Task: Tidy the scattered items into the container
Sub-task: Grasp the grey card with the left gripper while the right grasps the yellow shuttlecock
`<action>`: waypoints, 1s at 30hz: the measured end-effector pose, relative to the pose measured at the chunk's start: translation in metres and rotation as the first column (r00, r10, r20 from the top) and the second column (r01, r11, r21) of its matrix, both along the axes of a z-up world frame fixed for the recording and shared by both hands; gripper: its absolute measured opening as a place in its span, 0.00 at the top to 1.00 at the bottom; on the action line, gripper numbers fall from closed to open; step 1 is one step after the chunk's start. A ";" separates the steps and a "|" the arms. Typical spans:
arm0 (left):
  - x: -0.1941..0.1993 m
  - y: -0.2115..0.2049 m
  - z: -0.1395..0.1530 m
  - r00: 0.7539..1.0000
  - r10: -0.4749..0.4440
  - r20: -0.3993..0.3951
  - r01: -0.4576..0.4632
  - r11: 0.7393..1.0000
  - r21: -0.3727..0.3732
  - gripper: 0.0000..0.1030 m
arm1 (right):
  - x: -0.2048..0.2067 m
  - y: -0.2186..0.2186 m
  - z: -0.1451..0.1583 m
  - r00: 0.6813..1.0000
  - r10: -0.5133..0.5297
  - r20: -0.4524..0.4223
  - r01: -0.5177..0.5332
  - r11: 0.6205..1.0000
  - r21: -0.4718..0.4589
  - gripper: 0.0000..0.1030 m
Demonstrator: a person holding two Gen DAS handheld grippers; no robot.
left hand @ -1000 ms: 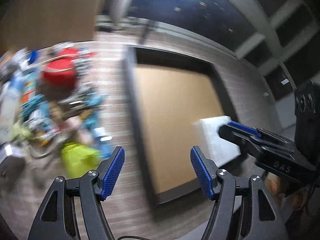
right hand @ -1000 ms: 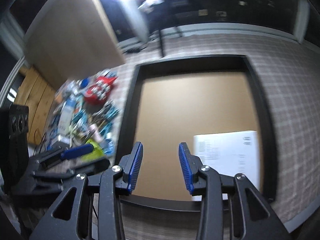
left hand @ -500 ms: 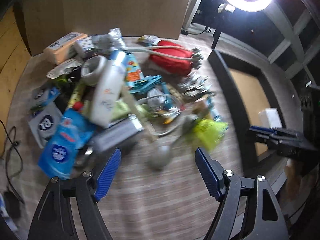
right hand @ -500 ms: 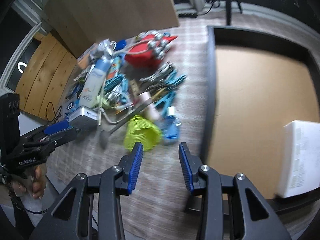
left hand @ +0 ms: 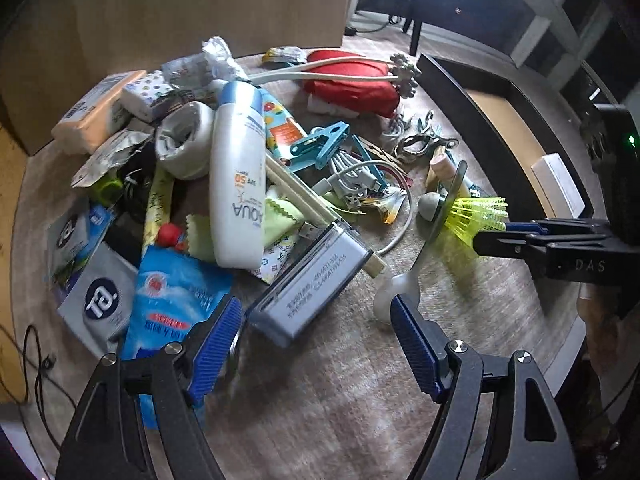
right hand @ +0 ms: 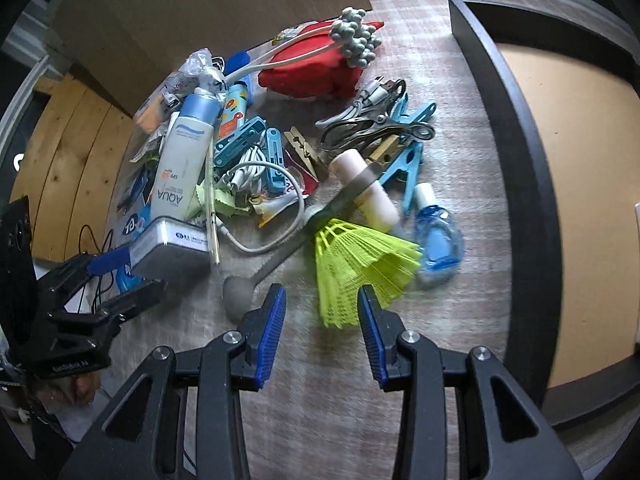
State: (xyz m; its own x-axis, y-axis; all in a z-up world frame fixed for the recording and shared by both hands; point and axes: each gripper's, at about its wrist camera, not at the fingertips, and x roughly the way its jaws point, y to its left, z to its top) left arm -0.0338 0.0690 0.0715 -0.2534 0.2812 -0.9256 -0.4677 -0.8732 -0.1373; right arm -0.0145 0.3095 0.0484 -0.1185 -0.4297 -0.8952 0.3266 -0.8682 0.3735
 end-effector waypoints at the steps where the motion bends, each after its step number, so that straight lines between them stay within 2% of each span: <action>1: -0.002 0.001 -0.002 1.000 -0.006 0.002 0.006 1.000 0.003 0.27 | -0.001 -0.003 -0.002 1.000 -0.006 0.001 0.006 1.000 0.004 0.64; 14: -0.012 0.011 -0.014 0.999 -0.031 0.015 0.030 0.999 0.043 0.30 | -0.020 -0.015 -0.014 0.999 -0.053 0.007 0.053 0.999 0.001 0.64; 16: -0.012 0.012 -0.015 0.999 -0.029 0.018 0.028 0.999 0.046 0.37 | -0.022 -0.017 -0.017 0.998 -0.055 0.010 0.055 0.998 -0.001 0.66; 21: -0.016 0.010 -0.019 0.998 -0.001 0.055 -0.003 0.997 0.080 0.68 | -0.026 -0.020 -0.020 0.998 -0.051 0.025 0.052 0.998 -0.045 0.75; 25: -0.015 0.008 -0.019 0.998 0.025 0.052 -0.030 0.995 0.094 0.71 | -0.026 -0.022 -0.018 0.999 -0.041 0.033 0.044 0.997 -0.068 0.84; 30: -0.012 0.003 -0.016 0.997 0.065 0.052 -0.070 0.991 0.116 0.76 | -0.024 -0.014 -0.014 0.998 -0.048 0.032 0.051 0.994 -0.093 0.89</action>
State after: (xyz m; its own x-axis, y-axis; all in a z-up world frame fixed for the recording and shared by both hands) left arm -0.0462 0.0719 0.0558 -0.2318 0.3725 -0.8986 -0.3989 -0.8790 -0.2614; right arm -0.0381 0.2955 0.0347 -0.1162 -0.5059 -0.8547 0.2717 -0.8439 0.4625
